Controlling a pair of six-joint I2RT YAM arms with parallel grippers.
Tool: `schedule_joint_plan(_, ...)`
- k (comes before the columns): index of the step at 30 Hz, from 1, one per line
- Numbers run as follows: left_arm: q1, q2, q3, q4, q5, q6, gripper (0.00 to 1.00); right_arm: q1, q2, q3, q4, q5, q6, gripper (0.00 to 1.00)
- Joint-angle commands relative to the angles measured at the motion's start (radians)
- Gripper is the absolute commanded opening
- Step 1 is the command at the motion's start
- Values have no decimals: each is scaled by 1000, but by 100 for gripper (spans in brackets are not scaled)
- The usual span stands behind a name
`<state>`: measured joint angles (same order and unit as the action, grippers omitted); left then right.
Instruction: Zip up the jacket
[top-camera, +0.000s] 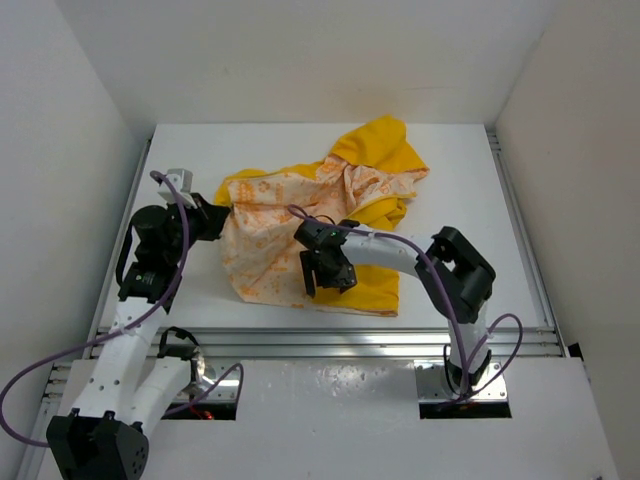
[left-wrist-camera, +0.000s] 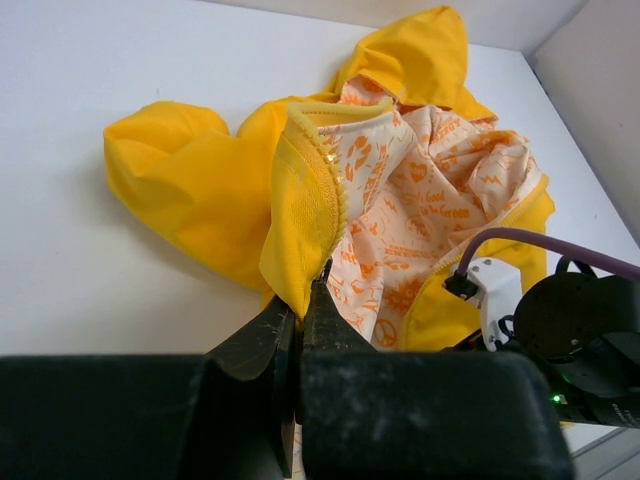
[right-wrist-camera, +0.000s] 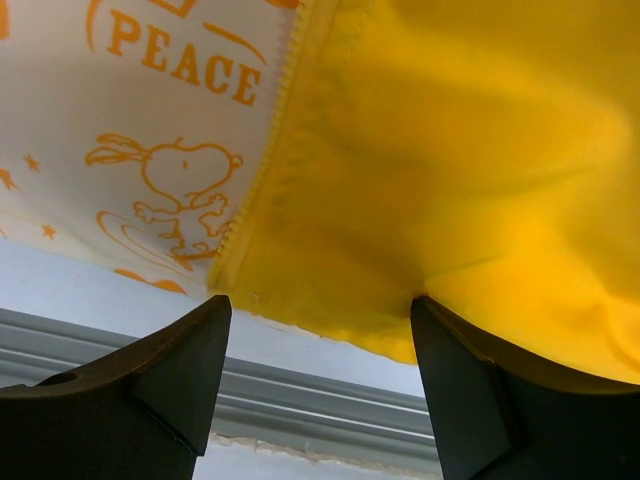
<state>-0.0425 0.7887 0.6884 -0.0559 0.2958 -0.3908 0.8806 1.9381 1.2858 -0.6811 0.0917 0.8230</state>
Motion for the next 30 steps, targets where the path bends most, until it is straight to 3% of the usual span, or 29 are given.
schedule_joint_plan(1,21,-22,2,25,3,-5,0,9,41,32,2,-23,41,73)
schedule_joint_plan(6,21,-22,2,25,3,-5,0,8,74,24,-31,-23,53,73)
schedule_joint_plan(8,21,-22,2,25,3,-5,0,4,76,0,-37,-14,70,67)
schedule_joint_plan(11,21,-22,-7,34,3,-5,0,-2,87,-31,-23,-1,74,43)
schedule_joint_plan(12,21,-22,-16,34,3,-5,0,-6,88,-34,-12,-6,71,31)
schedule_joint_plan(13,21,-22,-16,34,3,-5,0,-15,88,-40,11,-10,65,7)
schedule_joint_plan(14,21,-22,-26,34,14,-5,0,-23,88,-40,15,-20,41,0)
schedule_joint_plan(17,21,-22,-26,34,38,15,0,-48,35,-65,48,-26,-25,0)
schedule_joint_plan(21,21,-22,-26,34,90,39,0,-94,-152,-181,109,-87,-206,0)
schedule_joint_plan(24,21,-22,-26,16,164,53,0,-172,-373,-275,156,-295,-353,0)
schedule_joint_plan(26,12,-22,-26,16,175,53,0,-274,-472,-289,149,-516,-448,0)
schedule_joint_plan(30,3,-22,-35,-4,163,85,0,-446,-550,-243,34,-710,-542,0)
